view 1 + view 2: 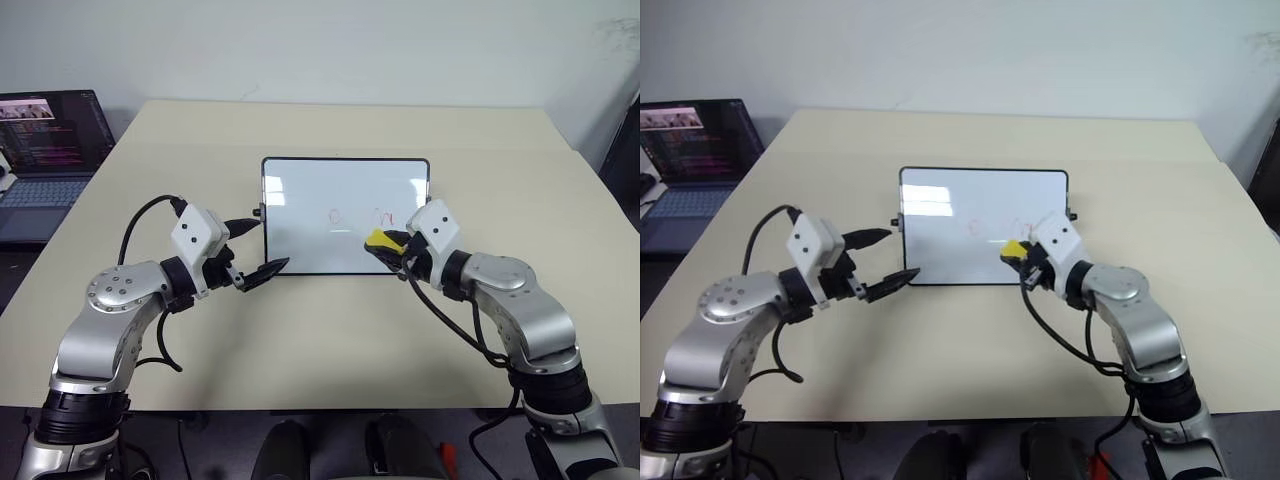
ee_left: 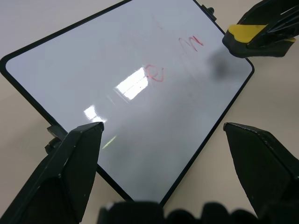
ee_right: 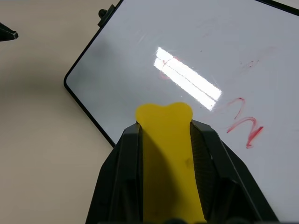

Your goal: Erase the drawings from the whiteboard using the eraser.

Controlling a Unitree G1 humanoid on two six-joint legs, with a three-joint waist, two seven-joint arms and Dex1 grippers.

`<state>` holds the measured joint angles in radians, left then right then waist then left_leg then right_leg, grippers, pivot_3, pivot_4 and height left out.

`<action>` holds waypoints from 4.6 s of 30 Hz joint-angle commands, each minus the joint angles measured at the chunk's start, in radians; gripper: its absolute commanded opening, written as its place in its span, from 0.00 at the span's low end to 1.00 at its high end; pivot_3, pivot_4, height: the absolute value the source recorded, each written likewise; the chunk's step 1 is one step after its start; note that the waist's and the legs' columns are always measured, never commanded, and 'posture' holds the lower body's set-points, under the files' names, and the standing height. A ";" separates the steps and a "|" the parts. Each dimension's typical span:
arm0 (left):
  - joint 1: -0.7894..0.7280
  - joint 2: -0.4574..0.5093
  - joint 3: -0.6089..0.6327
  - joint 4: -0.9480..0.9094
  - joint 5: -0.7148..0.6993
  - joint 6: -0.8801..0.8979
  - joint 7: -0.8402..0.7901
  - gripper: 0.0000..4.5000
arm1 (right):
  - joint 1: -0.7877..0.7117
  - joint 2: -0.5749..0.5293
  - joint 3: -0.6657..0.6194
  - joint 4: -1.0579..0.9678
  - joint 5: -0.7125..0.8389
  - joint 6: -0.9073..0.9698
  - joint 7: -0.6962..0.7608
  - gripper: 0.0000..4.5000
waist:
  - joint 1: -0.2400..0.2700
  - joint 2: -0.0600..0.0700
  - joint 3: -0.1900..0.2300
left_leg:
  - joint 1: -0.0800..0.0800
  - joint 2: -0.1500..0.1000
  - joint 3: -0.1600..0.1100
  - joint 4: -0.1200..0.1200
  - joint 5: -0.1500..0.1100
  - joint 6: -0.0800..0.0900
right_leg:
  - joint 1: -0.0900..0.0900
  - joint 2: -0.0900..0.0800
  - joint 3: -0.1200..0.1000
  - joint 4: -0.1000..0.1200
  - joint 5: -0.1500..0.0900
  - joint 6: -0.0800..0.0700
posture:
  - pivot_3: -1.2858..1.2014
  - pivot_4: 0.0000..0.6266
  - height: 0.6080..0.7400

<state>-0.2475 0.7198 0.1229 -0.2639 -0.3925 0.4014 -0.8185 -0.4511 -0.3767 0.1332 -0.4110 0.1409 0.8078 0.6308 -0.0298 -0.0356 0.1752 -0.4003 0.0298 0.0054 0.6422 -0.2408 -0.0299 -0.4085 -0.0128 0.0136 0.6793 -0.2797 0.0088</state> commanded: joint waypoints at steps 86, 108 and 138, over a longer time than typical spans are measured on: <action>-0.064 -0.024 -0.042 -0.024 0.004 0.136 0.020 1.00 | -0.481 0.078 0.348 0.834 -0.492 -0.510 0.022 0.23 | -0.002 -0.002 -0.001 | 0.005 0.000 0.000 0.003 0.004 0.003 | 0.004 -0.001 0.000 0.003 0.007 -0.004 | 0.52 0.24 1.00; -0.054 -0.021 -0.049 -0.030 0.000 0.134 0.002 1.00 | -0.529 0.065 0.330 0.922 -0.511 -0.552 -0.018 0.23 | 0.002 -0.002 -0.001 | 0.006 0.001 0.000 0.003 0.007 0.007 | 0.004 0.000 0.000 0.002 0.009 -0.002 | 0.52 0.24 1.00; -0.051 -0.020 -0.049 -0.038 -0.004 0.139 -0.008 1.00 | -0.447 0.037 0.360 0.830 -0.545 -0.519 0.110 0.23 | 0.000 -0.003 -0.002 | 0.007 0.001 -0.001 0.002 0.008 0.009 | 0.004 0.001 0.000 0.001 0.010 -0.002 | 0.52 0.24 1.00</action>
<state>-0.2918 0.6919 0.0662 -0.2657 -0.3836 0.5416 -0.8209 -0.9083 -0.3248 0.4990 0.3599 -0.3694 0.2534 0.7618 -0.0296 -0.0381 0.1731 -0.3934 0.0310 0.0049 0.6441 -0.2327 -0.0209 -0.4041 -0.0120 0.0134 0.6807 -0.2697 0.0066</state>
